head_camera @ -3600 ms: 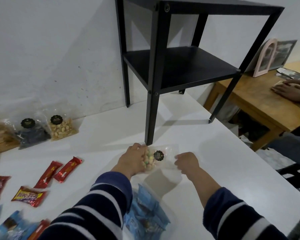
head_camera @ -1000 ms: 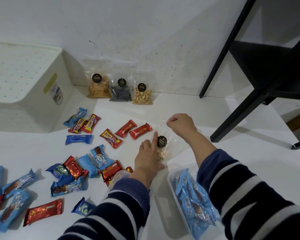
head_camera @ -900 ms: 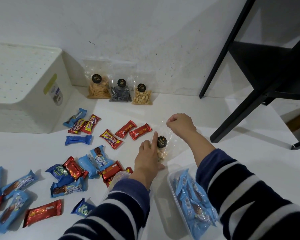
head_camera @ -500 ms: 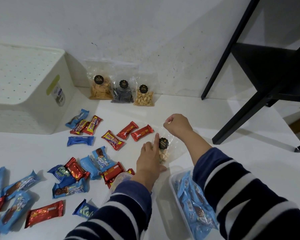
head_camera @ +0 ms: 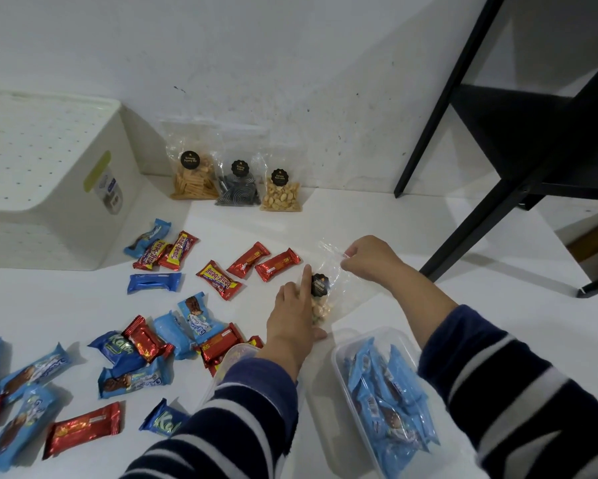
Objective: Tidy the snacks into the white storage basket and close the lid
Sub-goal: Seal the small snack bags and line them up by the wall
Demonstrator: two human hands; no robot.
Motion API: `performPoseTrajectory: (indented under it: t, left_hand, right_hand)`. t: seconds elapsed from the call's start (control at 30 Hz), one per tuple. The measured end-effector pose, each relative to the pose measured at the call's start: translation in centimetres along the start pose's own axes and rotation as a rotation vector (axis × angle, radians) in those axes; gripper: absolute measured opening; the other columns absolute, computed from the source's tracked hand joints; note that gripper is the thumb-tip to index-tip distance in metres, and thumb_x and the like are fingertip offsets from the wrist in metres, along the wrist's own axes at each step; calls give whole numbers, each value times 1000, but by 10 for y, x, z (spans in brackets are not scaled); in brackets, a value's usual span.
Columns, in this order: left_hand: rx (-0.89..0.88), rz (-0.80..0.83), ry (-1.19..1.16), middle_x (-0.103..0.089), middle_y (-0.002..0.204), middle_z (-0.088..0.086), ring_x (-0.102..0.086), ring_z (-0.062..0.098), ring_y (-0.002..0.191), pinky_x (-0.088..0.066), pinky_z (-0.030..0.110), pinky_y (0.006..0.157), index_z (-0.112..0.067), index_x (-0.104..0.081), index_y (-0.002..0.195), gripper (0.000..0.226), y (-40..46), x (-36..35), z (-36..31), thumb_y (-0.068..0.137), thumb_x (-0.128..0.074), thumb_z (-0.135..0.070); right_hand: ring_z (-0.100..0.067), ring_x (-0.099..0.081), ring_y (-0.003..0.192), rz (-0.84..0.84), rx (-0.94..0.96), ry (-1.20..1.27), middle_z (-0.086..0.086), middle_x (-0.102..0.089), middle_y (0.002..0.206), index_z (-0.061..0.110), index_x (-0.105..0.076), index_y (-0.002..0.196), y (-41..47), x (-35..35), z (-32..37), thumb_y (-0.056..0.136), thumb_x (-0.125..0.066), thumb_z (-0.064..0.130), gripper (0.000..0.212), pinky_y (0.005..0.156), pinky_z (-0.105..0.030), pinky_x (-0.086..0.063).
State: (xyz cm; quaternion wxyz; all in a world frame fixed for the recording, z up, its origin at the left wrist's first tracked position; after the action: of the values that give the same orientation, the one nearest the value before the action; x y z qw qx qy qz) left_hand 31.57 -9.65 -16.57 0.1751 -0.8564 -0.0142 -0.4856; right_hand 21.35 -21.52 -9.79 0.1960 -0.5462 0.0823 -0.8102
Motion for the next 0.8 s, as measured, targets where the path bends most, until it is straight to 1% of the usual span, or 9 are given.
performPoseTrajectory:
  t: [0.1, 0.27, 0.37, 0.43, 0.5, 0.57, 0.67, 0.73, 0.8]
  left_hand:
    - [2, -3, 30, -33, 139, 11, -38, 27, 129, -38, 34, 106, -24, 21, 148, 120, 0, -1, -1, 77, -74, -40]
    - [6, -23, -13, -34, 138, 9, -39, 26, 127, -41, 35, 102, -28, 15, 149, 121, 0, -1, 0, 73, -78, -36]
    - [19, -72, -296, -26, 145, 8, -35, 27, 130, -39, 39, 106, -28, -7, 150, 113, -1, 3, 1, 67, -81, -44]
    - [25, -262, -426, -27, 146, 6, -34, 25, 131, -38, 38, 105, -23, -33, 141, 81, -1, 26, -3, 76, -72, -48]
    - [54, -431, -386, -44, 132, 3, -42, 22, 122, -40, 36, 97, -22, -51, 123, 46, -2, 53, -12, 89, -53, -52]
    - [95, -398, -484, -59, 111, -1, -53, 19, 104, -44, 32, 85, -20, -58, 106, 37, 4, 63, -18, 94, -41, -51]
    - [122, -251, -758, -63, 86, 0, -59, 19, 83, -46, 31, 73, -16, -59, 89, 25, 11, 56, -21, 95, -49, -38]
    - [135, -239, -851, -63, 80, 1, -59, 20, 77, -50, 35, 73, -13, -62, 85, 22, 11, 52, -17, 93, -53, -31]
    - [120, -245, -887, -64, 80, 0, -59, 18, 73, -50, 31, 69, -11, -65, 87, 20, 9, 53, -18, 93, -55, -28]
  right_hand:
    - [-23, -59, 86, -6, 20, 17, -9, -70, 96, 1, -72, 97, -4, 2, -11, 87, -58, 13, 21, 69, -25, -40]
    - [-20, -65, 97, -106, 13, 146, -3, -72, 102, 15, -75, 85, -10, 4, -12, 86, -58, 2, 21, 77, -23, -49]
    - [-20, -66, 93, -134, 12, 180, -4, -71, 103, 19, -72, 79, -15, 2, -15, 85, -57, 0, 26, 76, -23, -50]
    - [-19, -66, 92, -140, 36, 221, -5, -71, 103, 16, -74, 84, -19, 4, -14, 85, -58, 1, 21, 75, -22, -48]
    - [-17, -64, 90, -126, 70, 254, -4, -71, 103, 13, -74, 91, -25, 3, -10, 86, -61, 4, 17, 75, -20, -46]
    - [-14, -62, 89, -121, 106, 250, -3, -71, 103, 15, -74, 96, -32, 2, -6, 87, -63, 8, 16, 77, -21, -45]
    - [-11, -60, 87, -107, 133, 251, 0, -71, 101, 18, -74, 100, -41, -2, -5, 85, -66, 18, 16, 77, -21, -43]
    - [-8, -59, 86, -94, 130, 315, 4, -71, 97, 17, -74, 98, -47, -4, -6, 87, -66, 26, 17, 77, -19, -41]
    - [-8, -60, 87, -114, 119, 376, 5, -72, 95, 16, -75, 93, -50, -3, -8, 88, -64, 30, 18, 77, -20, -41]
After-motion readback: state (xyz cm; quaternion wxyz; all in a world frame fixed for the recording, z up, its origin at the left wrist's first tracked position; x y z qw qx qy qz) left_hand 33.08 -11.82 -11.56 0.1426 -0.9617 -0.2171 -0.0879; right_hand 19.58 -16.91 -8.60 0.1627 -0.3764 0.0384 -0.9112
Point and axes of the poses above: each hand's wrist, its own y-axis towards the middle knuckle, its own x-axis out of the back of the hand, z = x × y, the point moved 8 cm from there along y, towards the middle knuckle
